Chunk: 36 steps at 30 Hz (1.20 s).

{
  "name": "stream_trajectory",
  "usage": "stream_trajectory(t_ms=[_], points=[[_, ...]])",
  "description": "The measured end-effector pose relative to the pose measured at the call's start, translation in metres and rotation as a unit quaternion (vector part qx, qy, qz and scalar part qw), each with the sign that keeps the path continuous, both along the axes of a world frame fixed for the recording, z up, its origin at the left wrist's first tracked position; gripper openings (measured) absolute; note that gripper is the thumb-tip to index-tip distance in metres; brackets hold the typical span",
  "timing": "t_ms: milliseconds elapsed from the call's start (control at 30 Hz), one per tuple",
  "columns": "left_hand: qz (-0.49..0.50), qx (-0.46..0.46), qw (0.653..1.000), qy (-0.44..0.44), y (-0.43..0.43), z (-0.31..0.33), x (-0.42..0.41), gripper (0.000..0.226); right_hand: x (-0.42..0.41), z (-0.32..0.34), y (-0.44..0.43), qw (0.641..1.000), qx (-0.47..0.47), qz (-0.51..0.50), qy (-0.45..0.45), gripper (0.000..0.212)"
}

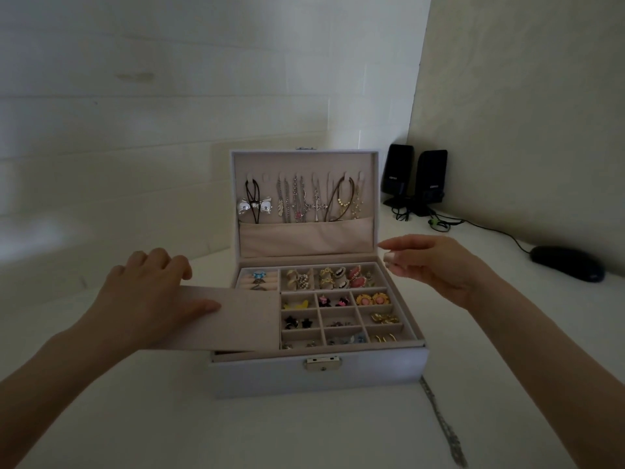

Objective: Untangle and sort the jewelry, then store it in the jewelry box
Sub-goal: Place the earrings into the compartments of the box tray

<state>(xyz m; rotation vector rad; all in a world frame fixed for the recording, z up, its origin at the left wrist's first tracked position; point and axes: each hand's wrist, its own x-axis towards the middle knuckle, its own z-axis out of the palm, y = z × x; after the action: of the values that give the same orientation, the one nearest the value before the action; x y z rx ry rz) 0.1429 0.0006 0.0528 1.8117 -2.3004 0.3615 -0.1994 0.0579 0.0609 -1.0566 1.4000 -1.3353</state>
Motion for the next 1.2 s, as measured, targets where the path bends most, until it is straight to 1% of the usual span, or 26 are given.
stream_trajectory(t_ms=[67,167,267,367,433,533,600,633,667,733,767,800,833,900,1000,1067,1100,1133,1200], points=[[0.027,0.029,0.999,0.0,0.001,-0.001,0.001,0.064,-0.002,-0.003,0.0,0.999,0.008,-0.006,-0.045,0.022],[0.057,0.043,0.997,0.014,0.003,-0.001,0.002,0.069,-0.003,-0.006,0.0,0.998,0.011,-0.017,-0.063,0.022],[0.07,0.055,0.996,0.018,0.001,-0.001,0.003,0.067,-0.005,-0.008,0.0,0.999,0.007,-0.021,-0.048,0.021],[0.072,0.054,0.995,0.05,-0.004,-0.005,0.006,0.068,-0.006,-0.009,0.002,1.0,0.015,-0.003,0.008,0.021],[0.055,0.004,0.995,0.079,-0.008,-0.009,0.007,0.064,-0.005,-0.009,0.002,0.999,0.018,0.011,0.047,0.019],[-0.008,-0.08,0.996,0.028,-0.016,-0.02,0.001,0.055,0.0,-0.007,-0.002,0.996,0.001,0.009,0.083,0.017],[-0.081,-0.128,0.988,0.03,-0.012,-0.013,-0.014,0.048,0.001,-0.007,-0.005,0.995,-0.013,0.009,0.095,0.016],[-0.145,-0.12,0.981,0.054,-0.01,-0.009,-0.024,0.041,0.001,-0.007,-0.006,0.995,-0.017,0.008,0.098,0.016],[-0.216,-0.078,0.969,0.09,-0.006,-0.002,-0.037,0.033,0.001,-0.007,-0.007,0.995,-0.021,0.005,0.101,0.016],[-0.326,0.048,0.932,0.149,-0.001,0.003,-0.064,0.017,0.0,-0.008,-0.009,0.994,-0.026,-0.007,0.106,0.017],[-0.357,0.102,0.916,0.154,0.001,0.003,-0.078,0.01,-0.001,-0.008,-0.01,0.994,-0.027,-0.012,0.106,0.017],[-0.379,0.118,0.907,0.141,0.003,0.001,-0.091,0.011,-0.003,-0.009,-0.011,0.994,-0.028,-0.017,0.105,0.017],[-0.395,0.114,0.903,0.125,0.004,-0.001,-0.102,0.015,-0.005,-0.01,-0.011,0.994,-0.027,-0.022,0.103,0.017],[-0.395,0.109,0.907,0.1,0.002,0.003,-0.114,0.016,-0.01,-0.011,-0.01,0.994,-0.025,-0.027,0.104,0.017],[-0.423,0.126,0.892,0.101,-0.002,0.011,-0.115,0.023,-0.015,-0.013,-0.007,0.995,-0.028,-0.026,0.097,0.015],[-0.465,0.166,0.866,0.075,-0.001,0.012,-0.115,0.023,-0.016,-0.015,-0.007,0.995,-0.029,-0.026,0.092,0.016],[-0.477,0.194,0.856,0.047,0.001,0.011,-0.117,0.022,-0.016,-0.016,-0.007,0.995,-0.028,-0.026,0.091,0.016],[-0.479,0.221,0.85,0.015,0.003,0.009,-0.119,0.021,-0.015,-0.017,-0.007,0.995,-0.027,-0.027,0.09,0.016],[-0.478,0.237,0.846,-0.011,0.003,0.007,-0.122,0.018,-0.014,-0.018,-0.007,0.995,-0.026,-0.026,0.089,0.016]])
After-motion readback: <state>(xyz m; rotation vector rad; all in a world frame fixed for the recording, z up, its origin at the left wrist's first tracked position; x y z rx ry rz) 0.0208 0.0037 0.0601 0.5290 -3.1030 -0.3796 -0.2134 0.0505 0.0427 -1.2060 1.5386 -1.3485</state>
